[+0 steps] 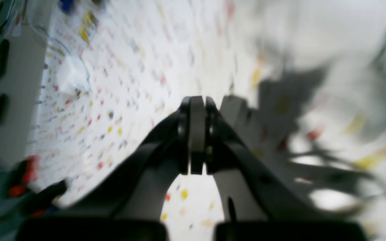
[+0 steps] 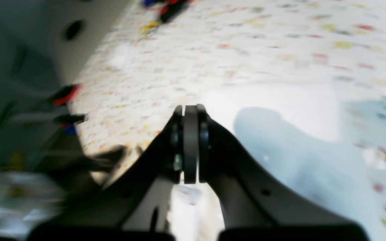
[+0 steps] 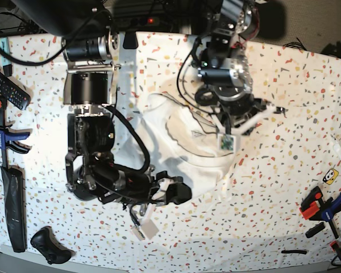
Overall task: Fold the T-shirt properly
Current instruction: 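Press the folded white shirt bundle down with the left gripper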
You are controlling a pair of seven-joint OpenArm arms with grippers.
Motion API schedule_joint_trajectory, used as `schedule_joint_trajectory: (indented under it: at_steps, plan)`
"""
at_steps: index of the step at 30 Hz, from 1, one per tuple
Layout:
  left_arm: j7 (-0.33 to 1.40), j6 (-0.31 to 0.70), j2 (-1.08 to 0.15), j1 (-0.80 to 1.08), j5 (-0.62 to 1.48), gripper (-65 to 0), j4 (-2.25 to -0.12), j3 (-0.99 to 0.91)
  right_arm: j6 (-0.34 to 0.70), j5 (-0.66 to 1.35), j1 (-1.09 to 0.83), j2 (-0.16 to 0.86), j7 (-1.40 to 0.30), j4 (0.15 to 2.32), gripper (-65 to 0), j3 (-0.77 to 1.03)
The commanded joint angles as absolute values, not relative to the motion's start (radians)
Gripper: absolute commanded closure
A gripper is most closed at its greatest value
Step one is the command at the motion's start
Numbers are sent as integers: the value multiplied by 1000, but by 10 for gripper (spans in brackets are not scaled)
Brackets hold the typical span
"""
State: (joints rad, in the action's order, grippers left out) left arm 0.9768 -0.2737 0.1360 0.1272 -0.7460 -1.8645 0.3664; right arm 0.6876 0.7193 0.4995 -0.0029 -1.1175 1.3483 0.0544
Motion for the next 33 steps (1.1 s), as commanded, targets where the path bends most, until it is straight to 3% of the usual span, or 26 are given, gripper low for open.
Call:
schedule_joint_trajectory:
  at_steps: [1,4,7,13,21,28,33]
  plan:
    - [952,-281,147,116,-717,0,-1925,368,698,717,531,-5,-1096,1364,0,68]
    - [853,-231,147,132,-495,0,-1980,368,698,629,531,1,-1096,1362,0,110]
    - [791,-53,147,133,-278,0,-1975,368,698,619,529,25,-1089,1340,0,139]
    - [765,93,149,133,-76,0,-1975,368,698,619,535,89,-1070,1151,0,150]
    - [752,168,149,129,8,0,-1882,368,698,522,537,108,-991,1070,0,150]
    - [677,171,149,99,76,0,-1738,368,698,525,538,107,-997,1070,0,150]
    - [671,168,149,57,16,0,-1725,368,698,704,562,108,-1043,1071,0,150]
